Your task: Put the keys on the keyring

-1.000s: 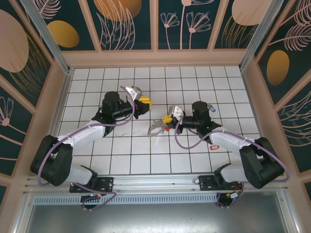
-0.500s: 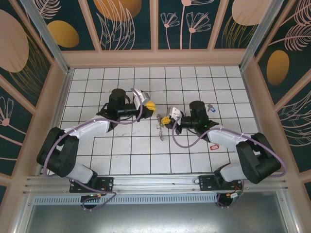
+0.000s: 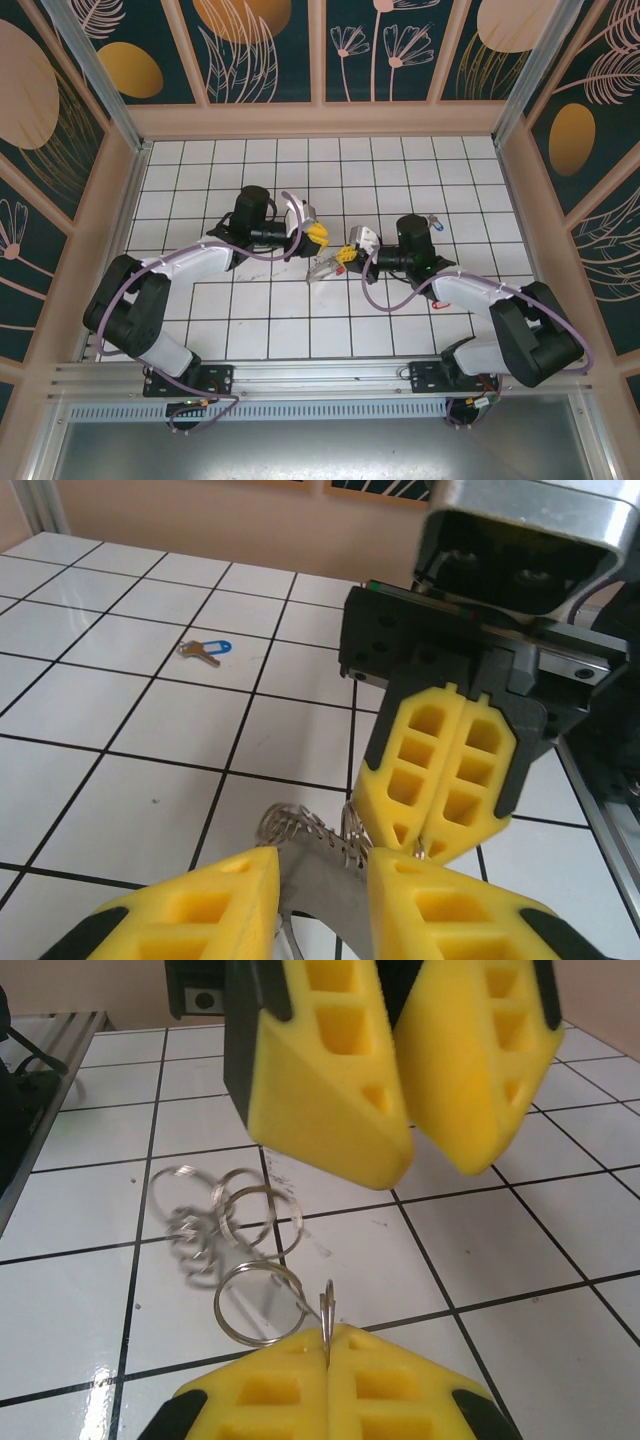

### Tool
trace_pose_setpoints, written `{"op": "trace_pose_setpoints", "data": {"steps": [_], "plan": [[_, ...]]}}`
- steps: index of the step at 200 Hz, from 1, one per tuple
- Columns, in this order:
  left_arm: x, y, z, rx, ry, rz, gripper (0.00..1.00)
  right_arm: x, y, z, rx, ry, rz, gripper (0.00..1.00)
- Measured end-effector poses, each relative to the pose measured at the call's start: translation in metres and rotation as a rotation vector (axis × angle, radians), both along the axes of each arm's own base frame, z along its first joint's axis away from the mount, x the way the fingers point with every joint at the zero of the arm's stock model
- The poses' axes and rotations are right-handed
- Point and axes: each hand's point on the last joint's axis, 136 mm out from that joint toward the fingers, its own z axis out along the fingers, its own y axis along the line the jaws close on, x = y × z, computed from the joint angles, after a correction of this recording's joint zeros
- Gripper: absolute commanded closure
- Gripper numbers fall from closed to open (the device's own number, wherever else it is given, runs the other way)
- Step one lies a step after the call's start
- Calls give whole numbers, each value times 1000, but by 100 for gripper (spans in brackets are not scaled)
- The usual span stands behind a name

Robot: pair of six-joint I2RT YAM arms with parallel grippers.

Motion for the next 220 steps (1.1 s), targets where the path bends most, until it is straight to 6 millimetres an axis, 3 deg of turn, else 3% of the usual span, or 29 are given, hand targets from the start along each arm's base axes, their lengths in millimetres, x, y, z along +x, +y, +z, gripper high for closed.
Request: {"op": "trace_pose_setpoints", "data": {"steps": [60, 102, 220], "plan": [[-8, 1, -5, 29, -3, -35, 72, 0, 0, 0, 0, 2, -3, 100], [-2, -7, 0, 42, -42, -68, 72, 1, -2, 0, -1, 4, -4, 100], [-1, -17, -25, 119, -22, -188, 73, 9, -10, -1, -21, -6, -16, 100]]}}
